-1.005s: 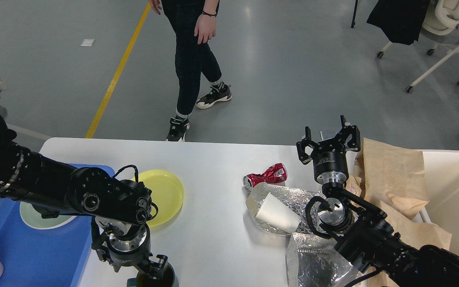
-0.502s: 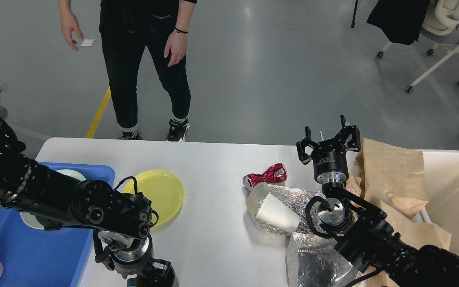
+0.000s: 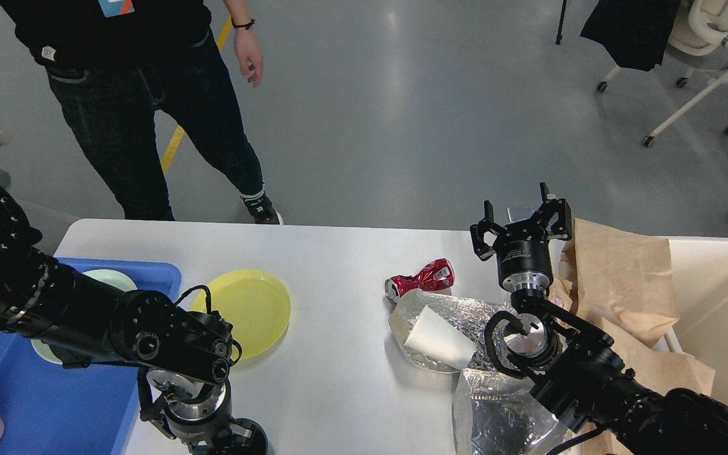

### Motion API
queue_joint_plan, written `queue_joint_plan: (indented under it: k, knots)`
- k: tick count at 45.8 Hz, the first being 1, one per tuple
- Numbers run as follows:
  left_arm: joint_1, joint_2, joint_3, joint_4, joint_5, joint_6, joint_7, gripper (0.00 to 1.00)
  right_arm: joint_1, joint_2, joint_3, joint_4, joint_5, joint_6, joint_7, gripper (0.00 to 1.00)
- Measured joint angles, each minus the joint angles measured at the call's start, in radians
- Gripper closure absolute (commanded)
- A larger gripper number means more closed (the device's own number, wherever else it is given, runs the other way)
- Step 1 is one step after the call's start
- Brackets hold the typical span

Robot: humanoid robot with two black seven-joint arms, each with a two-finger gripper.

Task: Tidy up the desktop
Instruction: 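Reach the left gripper down to the dark green mug, then grasp and lift the dark green mug with the left gripper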

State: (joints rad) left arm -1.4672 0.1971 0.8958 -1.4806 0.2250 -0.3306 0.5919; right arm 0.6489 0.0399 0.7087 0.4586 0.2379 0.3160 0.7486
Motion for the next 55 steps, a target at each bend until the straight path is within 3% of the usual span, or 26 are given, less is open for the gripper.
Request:
queue_joint_plan:
  k: [25,55]
  knots:
    - [-0.029,0.016,0.009,-0.005,0.001,-0.024,0.011,1.00,0.000,0.000,0.000,0.000,0.000,0.000,0.000,0.00]
    - [-0.272,0.198,0.008,-0.011,0.004,-0.397,0.014,1.00,0.000,0.000,0.000,-0.001,0.000,0.000,0.000,0.00]
